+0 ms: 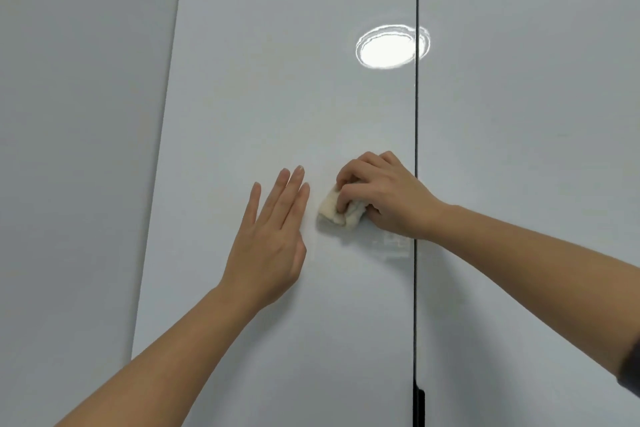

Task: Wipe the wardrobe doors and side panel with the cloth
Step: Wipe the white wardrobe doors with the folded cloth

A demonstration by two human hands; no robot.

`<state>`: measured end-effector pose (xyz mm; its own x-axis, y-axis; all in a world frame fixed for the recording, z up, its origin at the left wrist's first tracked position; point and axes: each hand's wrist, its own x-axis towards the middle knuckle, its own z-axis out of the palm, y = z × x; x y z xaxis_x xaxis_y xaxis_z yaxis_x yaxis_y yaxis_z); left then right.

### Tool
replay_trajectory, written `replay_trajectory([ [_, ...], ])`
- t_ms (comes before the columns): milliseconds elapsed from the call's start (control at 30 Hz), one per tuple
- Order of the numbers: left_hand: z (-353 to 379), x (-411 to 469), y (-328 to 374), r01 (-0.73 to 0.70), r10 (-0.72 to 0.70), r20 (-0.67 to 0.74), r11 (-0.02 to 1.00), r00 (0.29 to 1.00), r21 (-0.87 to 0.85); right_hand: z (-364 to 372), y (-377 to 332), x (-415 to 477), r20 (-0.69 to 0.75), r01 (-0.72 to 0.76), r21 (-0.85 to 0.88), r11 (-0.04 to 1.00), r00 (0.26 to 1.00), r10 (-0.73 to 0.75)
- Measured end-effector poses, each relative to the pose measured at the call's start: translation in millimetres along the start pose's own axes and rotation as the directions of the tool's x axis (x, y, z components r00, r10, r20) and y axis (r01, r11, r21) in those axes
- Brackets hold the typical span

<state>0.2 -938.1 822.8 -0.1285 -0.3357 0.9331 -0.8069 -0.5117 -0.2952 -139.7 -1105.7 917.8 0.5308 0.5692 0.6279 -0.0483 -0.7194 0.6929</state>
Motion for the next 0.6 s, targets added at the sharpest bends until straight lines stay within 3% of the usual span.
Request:
replay_trajectory([
  [300, 2, 92, -17, 0.103, -0.129, -0.191, 0.984, 0.973, -0.143, -20, 58, 56, -0.121, -0.112, -0.016, 0.994, 0.987, 0.109],
  [467, 1, 132, -18, 0.179, -0.208, -0.207, 0.972, 0.956, -0.150, -29, 82, 85, -0.199, -0.219, 0.044, 0.975, 0.954, 0.224],
  [533, -1, 150, -16, 0.212, -0.239, -0.193, 0.965, 0.952, -0.152, -38, 94, 96, -0.321, -0.254, 0.093, 0.963, 0.908, 0.271],
  [600, -6, 167, -14, 0.222, -0.248, -0.179, 0.963, 0.952, -0.150, -54, 108, 105, -0.499, -0.330, 0.129, 0.935, 0.793, 0.349],
])
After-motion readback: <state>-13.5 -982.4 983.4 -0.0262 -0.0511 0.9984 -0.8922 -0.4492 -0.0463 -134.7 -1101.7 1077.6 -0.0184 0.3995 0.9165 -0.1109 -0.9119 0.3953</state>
